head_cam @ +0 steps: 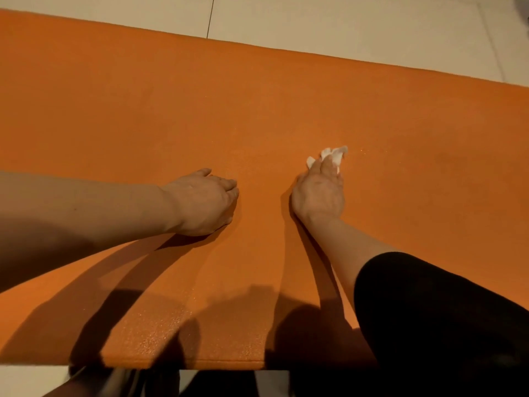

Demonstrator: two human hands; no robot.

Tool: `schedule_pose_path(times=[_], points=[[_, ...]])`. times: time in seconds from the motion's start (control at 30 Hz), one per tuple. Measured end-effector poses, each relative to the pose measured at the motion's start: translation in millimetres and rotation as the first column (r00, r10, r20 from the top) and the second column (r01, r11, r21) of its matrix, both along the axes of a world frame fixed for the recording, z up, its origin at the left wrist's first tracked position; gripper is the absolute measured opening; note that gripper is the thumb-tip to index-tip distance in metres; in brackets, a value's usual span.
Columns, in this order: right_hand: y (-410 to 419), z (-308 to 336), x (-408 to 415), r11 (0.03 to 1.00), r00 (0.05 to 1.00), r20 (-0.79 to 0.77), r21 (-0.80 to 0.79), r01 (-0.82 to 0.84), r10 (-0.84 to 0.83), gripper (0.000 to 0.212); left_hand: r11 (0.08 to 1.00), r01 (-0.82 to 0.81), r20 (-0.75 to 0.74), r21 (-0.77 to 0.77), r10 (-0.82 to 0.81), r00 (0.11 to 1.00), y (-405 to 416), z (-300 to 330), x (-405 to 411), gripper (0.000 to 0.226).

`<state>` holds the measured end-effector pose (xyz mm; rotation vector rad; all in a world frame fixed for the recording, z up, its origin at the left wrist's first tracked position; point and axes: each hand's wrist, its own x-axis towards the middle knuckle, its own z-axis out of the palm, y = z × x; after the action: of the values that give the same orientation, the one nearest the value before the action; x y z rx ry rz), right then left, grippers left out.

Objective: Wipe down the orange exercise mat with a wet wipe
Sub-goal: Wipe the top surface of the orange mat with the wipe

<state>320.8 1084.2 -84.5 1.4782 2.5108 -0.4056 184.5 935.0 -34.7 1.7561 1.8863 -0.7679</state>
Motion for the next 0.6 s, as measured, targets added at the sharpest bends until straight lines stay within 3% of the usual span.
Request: schedule_pose_path(times=[0.07,0.13,0.2,0.3,0.4,0.47,0.53,0.6], points=[[-17,1,-19,0.984,0.985,-0.108,-0.098,-0.145,0.135,0.055,1.000,0.005,-0.006,0.013,-0.005,1.000,-5,-1,3,0.062],[-36,4,-32,0.898,0.910,-0.216,-0.193,-0.395,0.354,0.054,0.999,0.012,-0.007,0.034,-0.012,1.000,-8,-1,8,0.060],[-39,7,-32,0.804,0.837,-0.234,-0.242,-0.543,0.495,0.050,0.999,0.017,-0.013,0.046,-0.016,1.000,-12,0,12,0.058],[-23,6,-9,0.845,0.863,-0.148,-0.178,-0.503,0.483,0.051,1.000,0.006,-0.009,0.021,-0.006,1.000,-17,2,16,0.058],[-6,2,19,0.965,0.968,-0.001,-0.084,-0.249,0.249,0.054,1.000,-0.011,-0.004,0.021,0.011,1.000,-21,4,18,0.058],[-9,0,20,0.989,0.989,0.065,-0.069,-0.132,0.136,0.060,1.000,0.000,-0.017,0.022,0.000,1.000,-23,6,19,0.058],[-24,-1,6,0.973,0.976,0.029,-0.088,-0.212,0.215,0.063,1.000,-0.025,-0.023,0.019,0.025,0.999,-26,8,23,0.057],[-49,3,-10,0.886,0.896,-0.084,-0.134,-0.443,0.436,0.060,0.996,-0.085,-0.036,0.035,0.087,0.996,-31,7,28,0.054]])
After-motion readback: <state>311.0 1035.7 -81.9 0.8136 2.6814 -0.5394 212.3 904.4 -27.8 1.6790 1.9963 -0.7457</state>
